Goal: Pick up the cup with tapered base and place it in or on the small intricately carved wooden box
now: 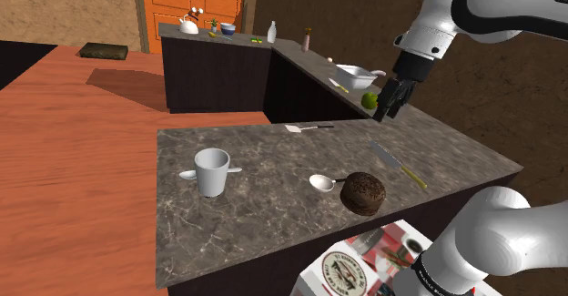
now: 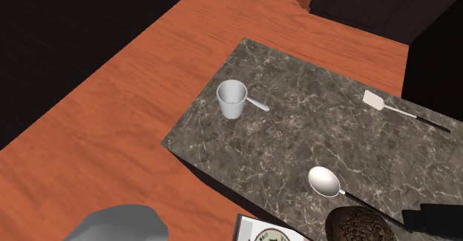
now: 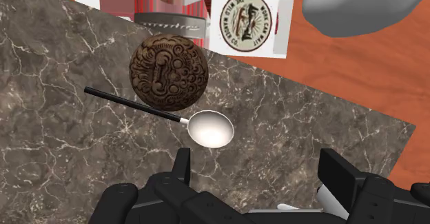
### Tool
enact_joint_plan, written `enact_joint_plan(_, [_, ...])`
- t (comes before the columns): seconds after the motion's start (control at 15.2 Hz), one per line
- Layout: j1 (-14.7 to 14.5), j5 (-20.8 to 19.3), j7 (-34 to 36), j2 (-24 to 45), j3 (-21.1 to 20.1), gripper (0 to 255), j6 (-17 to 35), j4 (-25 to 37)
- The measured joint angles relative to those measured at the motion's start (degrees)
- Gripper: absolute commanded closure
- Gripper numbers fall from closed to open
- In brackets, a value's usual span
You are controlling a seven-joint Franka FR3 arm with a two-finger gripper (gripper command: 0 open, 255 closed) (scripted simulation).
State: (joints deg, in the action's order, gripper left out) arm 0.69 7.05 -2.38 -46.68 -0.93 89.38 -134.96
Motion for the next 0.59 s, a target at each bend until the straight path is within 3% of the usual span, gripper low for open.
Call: enact_joint_plan(0.59, [-1.8, 3.2, 4.7, 11.3, -5.9, 0, 9.0, 2.3])
